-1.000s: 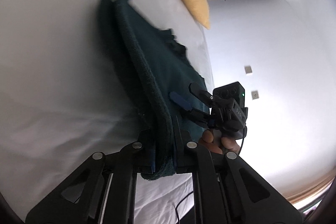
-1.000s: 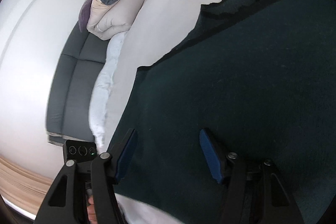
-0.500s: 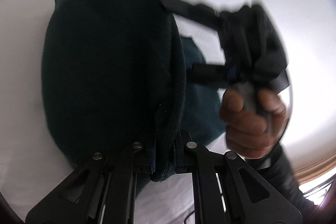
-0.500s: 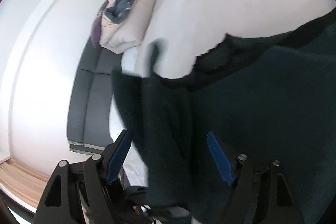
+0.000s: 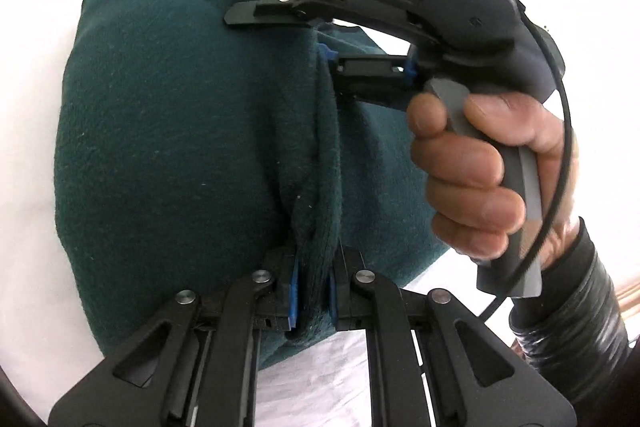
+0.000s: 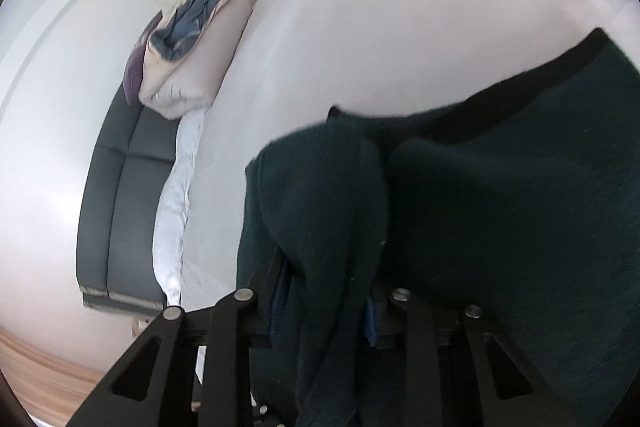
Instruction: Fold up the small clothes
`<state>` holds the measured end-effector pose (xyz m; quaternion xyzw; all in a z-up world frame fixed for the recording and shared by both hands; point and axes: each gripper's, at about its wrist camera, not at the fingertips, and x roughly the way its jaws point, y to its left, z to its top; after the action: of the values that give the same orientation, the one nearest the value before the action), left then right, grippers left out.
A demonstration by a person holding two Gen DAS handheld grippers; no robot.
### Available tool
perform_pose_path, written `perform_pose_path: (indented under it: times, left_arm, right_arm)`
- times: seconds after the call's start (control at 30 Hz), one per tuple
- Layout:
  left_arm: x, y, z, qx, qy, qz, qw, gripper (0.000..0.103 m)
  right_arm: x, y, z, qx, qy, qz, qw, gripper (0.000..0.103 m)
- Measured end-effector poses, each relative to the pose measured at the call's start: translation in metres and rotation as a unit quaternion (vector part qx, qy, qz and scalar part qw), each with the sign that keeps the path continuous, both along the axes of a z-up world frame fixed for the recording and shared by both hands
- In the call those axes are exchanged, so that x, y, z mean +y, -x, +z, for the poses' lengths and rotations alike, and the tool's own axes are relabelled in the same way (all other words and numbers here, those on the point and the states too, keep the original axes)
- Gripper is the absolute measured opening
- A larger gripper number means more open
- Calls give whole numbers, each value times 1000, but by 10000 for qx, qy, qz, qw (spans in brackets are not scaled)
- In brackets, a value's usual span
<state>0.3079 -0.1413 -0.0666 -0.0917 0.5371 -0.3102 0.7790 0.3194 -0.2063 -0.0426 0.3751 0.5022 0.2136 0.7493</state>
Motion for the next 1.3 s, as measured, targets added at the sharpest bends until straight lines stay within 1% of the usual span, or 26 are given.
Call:
perform_pose_path:
  times: [0.03, 0.07, 0.1, 0.13, 0.2, 0.27, 0.3, 0.43, 0.5, 0.63, 0.83, 0.87, 0.97, 1.03, 1.1, 1.13, 1.2, 1.23, 1.27, 1.3]
  left_arm:
    - [-3, 0, 2, -13, -9, -18, 10000, 9]
    - [-7, 2, 4, -12, -8, -27, 10000, 9]
    - [-7, 2, 5, -14, -4, -43, 10000, 9]
    - [-10, 3, 7, -22, -2, -62, 10000, 9]
    - [-16, 3, 12, -46, 17, -102, 9999, 9]
    - [-25, 3, 15, -64, 45, -133, 9999, 9]
    - [-29, 4, 18, -97, 44, -151, 9998, 9]
    - [-46, 7, 26, -140, 172, -219, 9995, 9]
    - [-51, 8, 25, -124, 230, -265, 9993, 9]
    - [-70, 12, 24, -86, 266, -414, 9988, 9]
    - [-86, 13, 22, 6, 230, -508, 9984, 9]
    - [-89, 10, 31, 10, 217, -507, 9985, 9]
    - [-93, 10, 34, -15, 181, -513, 9985, 9]
    - [-103, 14, 35, -23, 151, -507, 9986, 9]
    - [-105, 13, 33, 6, 240, -441, 9987, 9]
    - [-108, 13, 33, -61, 294, -459, 9985, 9]
    - [-103, 19, 33, -154, 354, -441, 9983, 12]
    - [-100, 22, 33, -146, 423, -423, 9981, 18]
    - [-90, 28, 37, -97, 566, -439, 9974, 22]
    - [-82, 33, 39, -78, 587, -519, 9969, 25]
  right_arm:
    - [-3, -1, 0, -14, 1, -36, 10000, 33]
    - [-5, -3, 1, -50, 33, -82, 9999, 30]
    - [-5, -5, 3, -99, 81, -111, 9999, 27]
    - [-7, -7, 6, -167, 173, -136, 9996, 19]
    - [-11, -7, 12, -285, 285, -155, 9991, 15]
    - [-14, -9, 18, -370, 566, -87, 9977, 14]
    - [-17, -10, 22, -404, 631, -61, 9972, 14]
    - [-35, -12, 38, -578, 806, 67, 9950, 13]
    - [-44, -14, 44, -611, 907, 142, 9939, 13]
    - [-76, -7, 47, -629, 1074, 94, 9922, 13]
    - [-105, -3, 39, -456, 1191, -2, 9918, 13]
    - [-108, -3, 38, -443, 1198, -31, 9918, 13]
    - [-112, -5, 34, -391, 1242, -45, 9915, 13]
    - [-114, -5, 30, -323, 1296, -24, 9910, 13]
    - [-117, -7, 24, -243, 1387, -21, 9900, 13]
    - [-118, -8, 20, -201, 1407, -33, 9898, 13]
    - [-121, -9, 11, -94, 1413, -73, 9899, 14]
    - [-123, -9, 8, -55, 1349, -101, 9908, 14]
    - [-126, -7, 6, -42, 1270, -133, 9918, 14]
    - [-129, -4, 5, -30, 1171, -147, 9930, 15]
